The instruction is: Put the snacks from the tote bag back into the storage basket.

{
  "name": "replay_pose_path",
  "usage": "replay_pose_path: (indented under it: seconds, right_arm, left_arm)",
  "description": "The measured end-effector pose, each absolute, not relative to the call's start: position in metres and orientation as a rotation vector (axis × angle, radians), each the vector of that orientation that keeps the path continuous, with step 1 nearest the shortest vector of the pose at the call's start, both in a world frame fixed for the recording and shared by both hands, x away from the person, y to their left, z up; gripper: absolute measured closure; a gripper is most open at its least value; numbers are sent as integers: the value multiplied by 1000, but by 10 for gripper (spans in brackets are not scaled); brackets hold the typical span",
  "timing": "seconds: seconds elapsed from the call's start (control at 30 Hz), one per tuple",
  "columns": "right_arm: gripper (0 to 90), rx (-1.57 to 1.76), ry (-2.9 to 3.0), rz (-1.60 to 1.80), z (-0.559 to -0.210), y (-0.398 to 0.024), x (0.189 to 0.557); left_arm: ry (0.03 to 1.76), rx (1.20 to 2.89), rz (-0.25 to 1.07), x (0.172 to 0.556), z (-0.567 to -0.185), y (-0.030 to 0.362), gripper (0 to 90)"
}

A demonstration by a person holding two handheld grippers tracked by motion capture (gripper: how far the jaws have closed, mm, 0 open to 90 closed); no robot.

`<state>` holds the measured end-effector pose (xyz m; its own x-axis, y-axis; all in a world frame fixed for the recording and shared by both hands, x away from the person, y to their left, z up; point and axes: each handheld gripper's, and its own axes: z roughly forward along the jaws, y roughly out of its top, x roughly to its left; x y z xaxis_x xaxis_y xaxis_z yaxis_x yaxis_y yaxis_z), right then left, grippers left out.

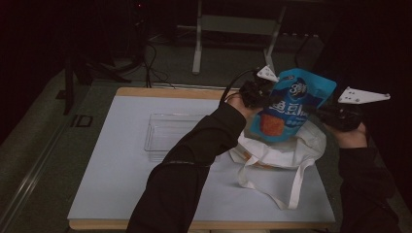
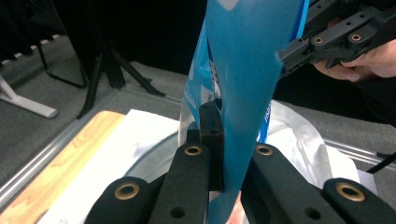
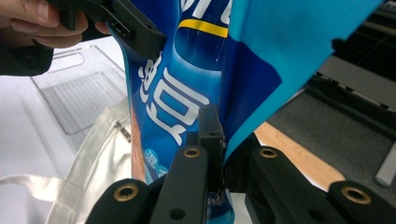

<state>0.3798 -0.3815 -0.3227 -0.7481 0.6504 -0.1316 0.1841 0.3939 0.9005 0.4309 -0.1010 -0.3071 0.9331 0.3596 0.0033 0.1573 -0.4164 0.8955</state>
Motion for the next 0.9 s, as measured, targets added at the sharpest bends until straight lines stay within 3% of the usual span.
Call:
replay_pose_path:
  seconds: [0.37,0.9]
  right_arm:
    - [887,662,2181,1356,-297,-368,374]
    - [888,576,2217,1377,-279,-322,378]
  left_arm:
    - [380,2000,264,420,-283,-86,900]
    - [441,1972,300,408,-269,-35,900]
